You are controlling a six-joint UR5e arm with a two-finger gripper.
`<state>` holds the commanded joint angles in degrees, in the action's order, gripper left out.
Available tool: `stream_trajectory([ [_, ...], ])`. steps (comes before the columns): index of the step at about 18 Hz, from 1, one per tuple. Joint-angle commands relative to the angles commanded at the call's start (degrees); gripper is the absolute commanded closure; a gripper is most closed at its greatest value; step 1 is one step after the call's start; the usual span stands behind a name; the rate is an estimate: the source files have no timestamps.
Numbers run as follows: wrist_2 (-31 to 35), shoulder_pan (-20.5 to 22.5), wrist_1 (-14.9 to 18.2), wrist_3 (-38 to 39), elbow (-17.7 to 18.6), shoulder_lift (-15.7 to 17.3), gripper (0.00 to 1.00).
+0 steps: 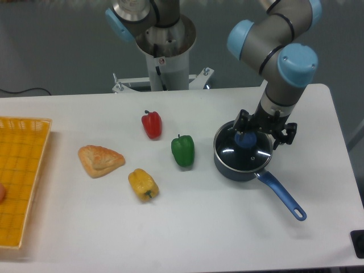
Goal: Open the lid
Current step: 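Lower the gripper over the lid's blue knob, then close the gripper on the blue knob of the lid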
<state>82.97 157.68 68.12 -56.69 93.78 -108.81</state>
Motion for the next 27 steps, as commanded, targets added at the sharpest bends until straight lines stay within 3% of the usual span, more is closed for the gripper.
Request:
stream_trajectory([
  [27, 5.3, -0.9, -2.4, -0.8, 3.6, 0.1, 0.0],
])
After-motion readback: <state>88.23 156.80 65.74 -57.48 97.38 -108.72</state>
